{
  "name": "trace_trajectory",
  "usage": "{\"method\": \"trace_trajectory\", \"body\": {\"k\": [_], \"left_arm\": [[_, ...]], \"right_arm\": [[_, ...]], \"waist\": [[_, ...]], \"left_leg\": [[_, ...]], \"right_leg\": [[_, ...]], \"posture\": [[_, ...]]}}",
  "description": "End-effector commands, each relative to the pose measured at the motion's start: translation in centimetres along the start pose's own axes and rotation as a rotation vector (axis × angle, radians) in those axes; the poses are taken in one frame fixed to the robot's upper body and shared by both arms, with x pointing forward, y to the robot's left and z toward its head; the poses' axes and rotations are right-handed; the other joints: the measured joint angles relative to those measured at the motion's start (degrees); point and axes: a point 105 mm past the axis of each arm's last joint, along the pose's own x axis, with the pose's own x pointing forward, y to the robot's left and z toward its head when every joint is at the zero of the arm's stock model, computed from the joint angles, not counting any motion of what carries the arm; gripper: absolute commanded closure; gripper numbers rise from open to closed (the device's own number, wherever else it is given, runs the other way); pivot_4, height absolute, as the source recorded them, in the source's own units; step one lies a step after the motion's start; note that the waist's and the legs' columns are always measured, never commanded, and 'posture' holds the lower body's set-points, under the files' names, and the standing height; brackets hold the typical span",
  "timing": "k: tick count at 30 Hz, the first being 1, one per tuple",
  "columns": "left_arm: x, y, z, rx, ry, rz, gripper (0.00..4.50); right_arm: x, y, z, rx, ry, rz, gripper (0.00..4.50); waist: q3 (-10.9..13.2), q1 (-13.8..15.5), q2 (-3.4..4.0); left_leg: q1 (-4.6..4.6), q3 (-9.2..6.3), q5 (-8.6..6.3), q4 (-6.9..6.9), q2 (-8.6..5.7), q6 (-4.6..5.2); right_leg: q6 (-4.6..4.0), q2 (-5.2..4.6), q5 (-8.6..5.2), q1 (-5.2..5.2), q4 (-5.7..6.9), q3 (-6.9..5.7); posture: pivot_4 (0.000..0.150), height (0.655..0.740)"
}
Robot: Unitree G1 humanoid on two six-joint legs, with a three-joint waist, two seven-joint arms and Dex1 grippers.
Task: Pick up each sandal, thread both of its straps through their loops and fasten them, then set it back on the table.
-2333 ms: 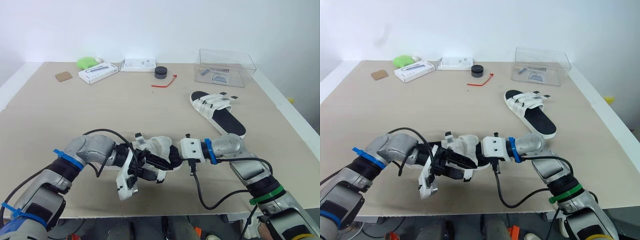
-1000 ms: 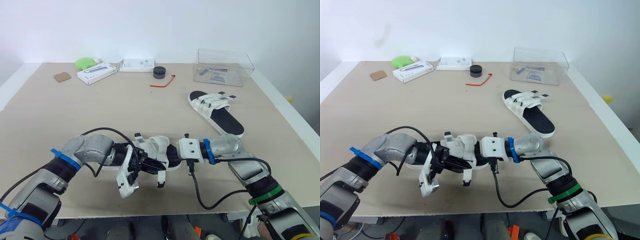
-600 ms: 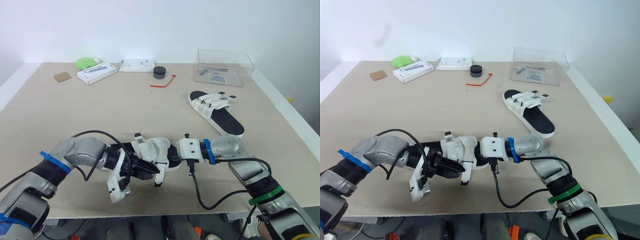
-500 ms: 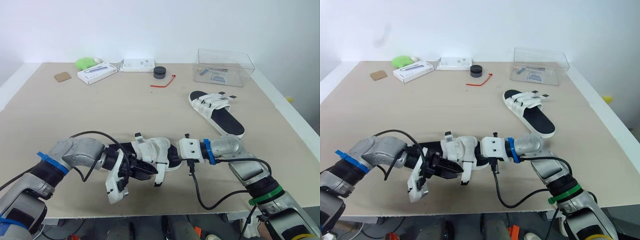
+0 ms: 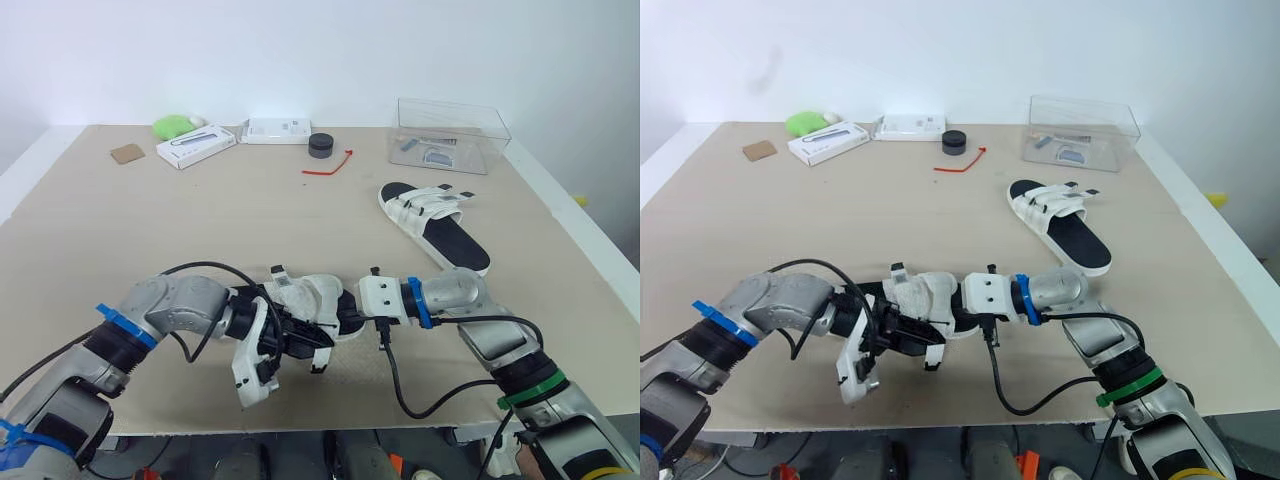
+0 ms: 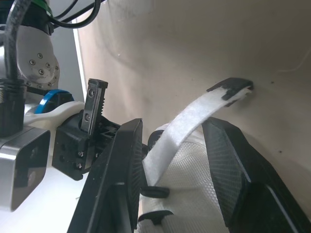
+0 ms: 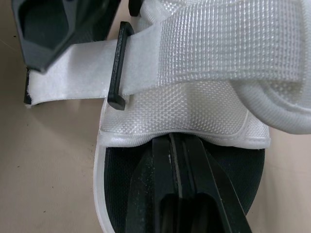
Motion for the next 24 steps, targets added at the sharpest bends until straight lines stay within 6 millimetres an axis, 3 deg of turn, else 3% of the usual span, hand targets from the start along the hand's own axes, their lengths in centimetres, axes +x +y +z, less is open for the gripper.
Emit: {"method": "trace_trajectory", "body": {"k": [1,9,14,21,24], "left_arm": [[0.6,0.6,0.1,0.035,-0.033,-0.002,2.54],[0.8,0.6,0.4,0.070,-0.075,-0.041,2.54],[0.8,0.6,0.4,0.076,-0.086,-0.052,4.49],[0.8,1.1,-0.3,0.005,-0.061,-0.015,4.49],[0.2,1.8,-0.8,-0.104,-0.043,0.051,4.49]], "right_arm": [[0.5,1.2,-2.5,0.069,0.097,0.036,4.50],[0.5,1.1,-2.5,0.072,0.098,0.030,4.50],[0.4,1.3,-2.6,0.074,0.100,0.032,4.50],[0.4,1.3,-2.6,0.074,0.100,0.034,4.50],[0.4,1.3,-2.6,0.075,0.102,0.035,4.50]], "waist": [[0.00,0.00,-0.01],[-0.01,0.00,-0.01],[-0.03,0.01,-0.03],[-0.06,0.02,-0.01],[-0.05,0.02,-0.01]], "left_leg": [[0.00,0.00,0.00,0.00,0.00,0.00],[0.01,0.03,0.01,0.01,0.00,0.01],[0.01,0.04,0.01,0.01,0.00,0.01],[0.03,0.07,0.05,0.01,0.00,0.08],[0.02,0.13,0.07,0.02,0.00,0.11]], "right_leg": [[0.00,-0.01,0.00,0.00,0.00,0.00],[0.01,-0.06,0.01,0.03,0.00,-0.02],[0.01,-0.07,0.01,0.03,0.00,-0.02],[0.03,-0.12,0.01,0.07,-0.01,-0.07],[0.06,-0.15,0.03,0.07,0.00,-0.07]], "posture": [[0.150,0.7400],[0.150,0.7400],[0.150,0.7400],[0.150,0.7400],[0.150,0.7400]]}}
